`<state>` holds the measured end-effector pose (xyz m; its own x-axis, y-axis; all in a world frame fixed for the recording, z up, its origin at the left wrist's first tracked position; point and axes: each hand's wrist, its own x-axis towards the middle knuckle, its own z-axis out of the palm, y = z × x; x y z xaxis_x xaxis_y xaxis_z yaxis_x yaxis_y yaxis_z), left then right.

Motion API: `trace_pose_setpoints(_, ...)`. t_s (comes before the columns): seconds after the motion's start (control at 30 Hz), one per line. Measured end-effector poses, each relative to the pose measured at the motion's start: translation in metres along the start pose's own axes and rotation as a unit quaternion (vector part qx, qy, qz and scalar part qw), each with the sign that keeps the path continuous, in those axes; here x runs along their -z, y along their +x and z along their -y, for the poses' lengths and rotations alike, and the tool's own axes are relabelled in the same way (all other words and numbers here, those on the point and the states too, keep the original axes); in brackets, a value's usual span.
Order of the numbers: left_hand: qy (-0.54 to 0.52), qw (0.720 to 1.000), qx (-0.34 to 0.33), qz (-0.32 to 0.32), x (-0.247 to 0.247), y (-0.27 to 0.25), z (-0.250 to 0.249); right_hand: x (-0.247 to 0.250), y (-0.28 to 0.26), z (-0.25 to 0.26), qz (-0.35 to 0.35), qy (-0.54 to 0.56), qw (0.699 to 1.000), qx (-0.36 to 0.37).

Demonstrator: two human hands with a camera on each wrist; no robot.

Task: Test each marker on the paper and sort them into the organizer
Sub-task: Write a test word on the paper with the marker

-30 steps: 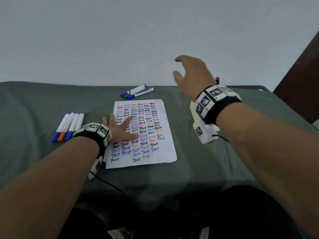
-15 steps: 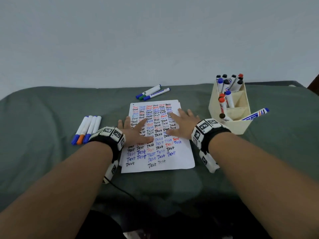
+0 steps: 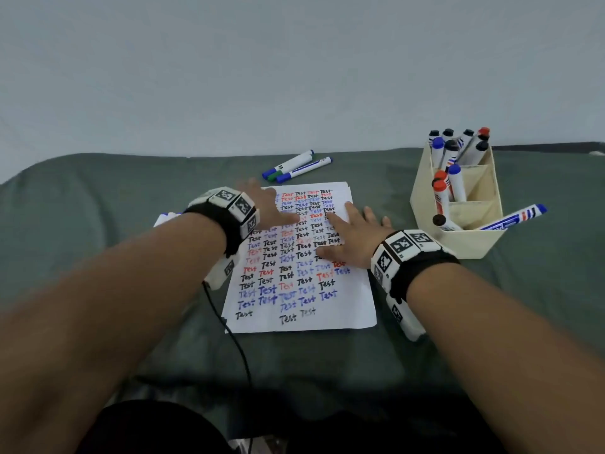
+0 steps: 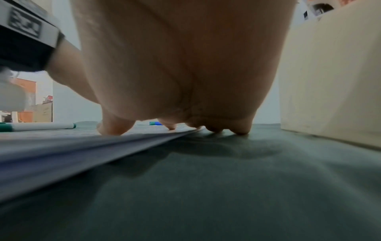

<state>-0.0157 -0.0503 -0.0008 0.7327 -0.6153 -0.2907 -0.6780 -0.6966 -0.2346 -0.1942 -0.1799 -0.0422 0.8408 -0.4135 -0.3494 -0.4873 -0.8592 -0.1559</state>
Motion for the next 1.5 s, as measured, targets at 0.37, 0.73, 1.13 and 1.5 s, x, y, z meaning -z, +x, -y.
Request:
trace_pose_setpoints(0.37,-0.006,0.992,-0.047,-0.120,0.000,0.090,-0.001,0.001,0.005,0.002,0.011,0.019,1.000,-0.006)
trace_pose_setpoints(0.73,0.012,0.982,-0.031,-0.183,0.008,0.095,-0.010,0.004,0.008,-0.001,-0.001,0.025,1.000,0.007)
trace_pose_setpoints(1.13,-0.228,0.937,-0.164,-0.206,-0.003,-0.008,-0.005,0.013,0.002,-0.002,-0.254,-0.010,0.967,0.034)
trace_pose_setpoints(1.5,-0.154,0.952,-0.201,-0.175,-0.014,-0.060,-0.033,0.029,-0.012,0.006,-0.189,0.023,0.976,0.104)
